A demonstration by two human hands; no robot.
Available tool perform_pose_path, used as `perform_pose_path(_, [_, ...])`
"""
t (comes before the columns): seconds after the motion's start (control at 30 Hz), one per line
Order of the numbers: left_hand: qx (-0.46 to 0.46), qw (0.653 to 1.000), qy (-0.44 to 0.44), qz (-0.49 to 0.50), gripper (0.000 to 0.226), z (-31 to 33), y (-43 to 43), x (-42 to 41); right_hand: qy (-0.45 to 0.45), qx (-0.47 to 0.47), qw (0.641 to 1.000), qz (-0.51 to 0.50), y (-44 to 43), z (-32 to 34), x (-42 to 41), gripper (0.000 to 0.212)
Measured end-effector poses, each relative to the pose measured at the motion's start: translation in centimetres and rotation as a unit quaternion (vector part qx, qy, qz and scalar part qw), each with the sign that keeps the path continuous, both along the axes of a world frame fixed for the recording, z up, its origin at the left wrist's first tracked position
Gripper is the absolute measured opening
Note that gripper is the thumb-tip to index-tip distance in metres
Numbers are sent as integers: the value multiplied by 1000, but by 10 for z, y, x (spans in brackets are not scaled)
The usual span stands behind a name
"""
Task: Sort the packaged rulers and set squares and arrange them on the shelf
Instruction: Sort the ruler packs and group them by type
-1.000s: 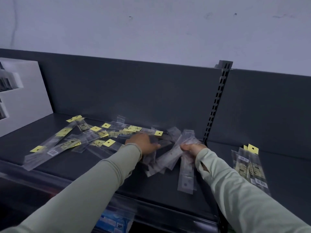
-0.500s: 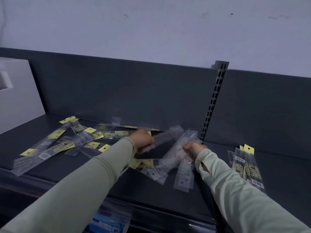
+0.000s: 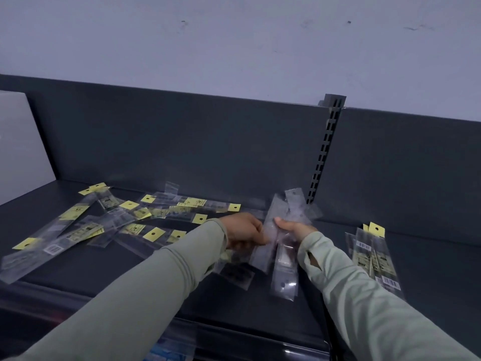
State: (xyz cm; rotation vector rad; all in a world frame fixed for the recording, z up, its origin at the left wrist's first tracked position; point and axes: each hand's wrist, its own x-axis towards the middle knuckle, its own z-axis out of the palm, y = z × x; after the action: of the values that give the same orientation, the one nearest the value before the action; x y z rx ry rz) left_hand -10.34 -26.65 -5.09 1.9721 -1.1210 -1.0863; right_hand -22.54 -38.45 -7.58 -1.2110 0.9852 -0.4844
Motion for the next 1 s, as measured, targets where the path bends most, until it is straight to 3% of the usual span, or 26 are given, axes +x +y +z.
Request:
perform_pose_path(0.13, [-62, 979, -182, 70, 25, 4, -13, 10, 28, -27, 998, -43, -5, 5, -9, 18])
perform_pose_path(0.27, [-27, 921, -388, 26, 19, -1, -30, 23, 44, -6, 997, -69, -12, 2, -20, 13])
perform_pose_path(0.4, [51, 876, -475, -74, 26, -16, -49, 28, 60, -1, 996, -73, -19, 1, -21, 20])
perform_pose_path(0.53, [88, 855, -505, -77, 43, -22, -64, 36, 62, -3, 996, -66, -27, -4, -22, 26])
perform_pose_path(0.7, [127, 870, -469, -80, 34, -8, -64, 45, 56, -2, 997, -56, -35, -11, -19, 40])
perform_pose_path(0.8, [99, 899, -418, -82, 31, -7, -59, 45, 60, -8, 997, -56, -35, -12, -18, 22])
perform_pose_path(0.9, [-109, 966, -231, 38, 22, -6, -56, 47, 41, -1, 998, -55, -30, -10, -19, 5])
perform_pose_path(1.0, [-255, 960, -32, 113, 27, 7, -56, 45, 14, -13, 998, -57, -25, -13, -18, 9])
